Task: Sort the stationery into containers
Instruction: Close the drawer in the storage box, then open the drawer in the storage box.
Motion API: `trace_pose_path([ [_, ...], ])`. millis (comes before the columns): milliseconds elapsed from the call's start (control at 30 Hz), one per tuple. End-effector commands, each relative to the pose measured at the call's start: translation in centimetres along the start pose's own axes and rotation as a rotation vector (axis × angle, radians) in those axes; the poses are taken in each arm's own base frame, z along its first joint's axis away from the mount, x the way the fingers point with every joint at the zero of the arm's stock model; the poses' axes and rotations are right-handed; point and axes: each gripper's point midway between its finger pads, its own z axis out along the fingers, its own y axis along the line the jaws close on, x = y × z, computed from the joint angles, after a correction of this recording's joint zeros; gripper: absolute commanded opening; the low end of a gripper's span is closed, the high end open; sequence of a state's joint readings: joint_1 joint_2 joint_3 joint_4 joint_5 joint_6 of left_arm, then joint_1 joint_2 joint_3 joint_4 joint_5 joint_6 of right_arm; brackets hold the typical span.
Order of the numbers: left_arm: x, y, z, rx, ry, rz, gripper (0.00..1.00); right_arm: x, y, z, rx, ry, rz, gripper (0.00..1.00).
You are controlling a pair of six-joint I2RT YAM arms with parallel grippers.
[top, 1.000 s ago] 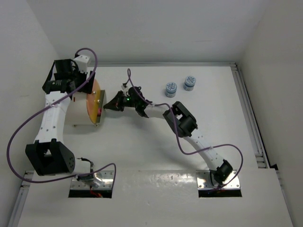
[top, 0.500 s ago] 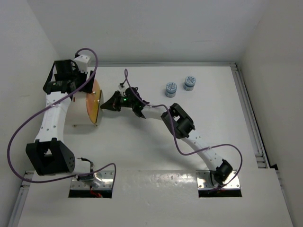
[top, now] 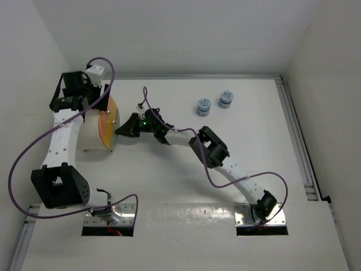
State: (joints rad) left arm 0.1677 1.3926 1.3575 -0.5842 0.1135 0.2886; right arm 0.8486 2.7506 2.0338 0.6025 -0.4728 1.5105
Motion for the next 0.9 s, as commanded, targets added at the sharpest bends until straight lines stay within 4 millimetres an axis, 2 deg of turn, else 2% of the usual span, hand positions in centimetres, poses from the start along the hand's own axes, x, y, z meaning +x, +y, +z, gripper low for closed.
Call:
trace_pose_path([
  [0, 9.8, -3.5, -0.1, 0.129, 0.356, -0.113, 0.84, 0.8, 2.3, 0.1, -0.065, 0.004, -0.057, 0.20],
  [100, 9.0, -3.5, -0.1, 0.140, 0.326, -0.122, 0.84, 0.1, 3.5, -1.6, -0.088, 0.003, -0.081, 0.36],
  [200, 7.3, -3.4, -0.3, 0.155, 0.275, -0.124, 0.84, -1.2, 4.5, -3.6, -0.080, -0.011, -0.084, 0.39],
  [267, 6.3, -3.4, -0.7, 0.168, 0.248, -0.126, 0.84, -2.4, 5.6, -5.0, -0.078, -0.026, -0.084, 0.45],
  [333, 4.8, -3.0, -1.0, 0.162, 0.209, -0.119, 0.90, -3.1, 6.4, -5.6, -0.082, -0.033, -0.092, 0.50],
  [500, 1.8, -0.9, -3.0, 0.065, 0.121, -0.115, 0.97, -3.8, 9.4, -5.1, -0.128, -0.034, -0.114, 0.52],
  [600, 0.6, 0.2, -4.7, 0.036, 0.087, -0.127, 0.95, -3.7, 9.9, -4.4, -0.138, -0.030, -0.120, 0.53],
  [700, -0.3, 0.4, -6.1, 0.045, 0.044, -0.135, 0.94, -3.1, 9.6, -3.6, -0.135, -0.024, -0.125, 0.53],
  [867, 1.4, 1.2, -6.1, -0.007, 0.119, -0.123, 0.96, -2.9, 8.3, -3.1, -0.114, -0.030, -0.105, 0.54],
])
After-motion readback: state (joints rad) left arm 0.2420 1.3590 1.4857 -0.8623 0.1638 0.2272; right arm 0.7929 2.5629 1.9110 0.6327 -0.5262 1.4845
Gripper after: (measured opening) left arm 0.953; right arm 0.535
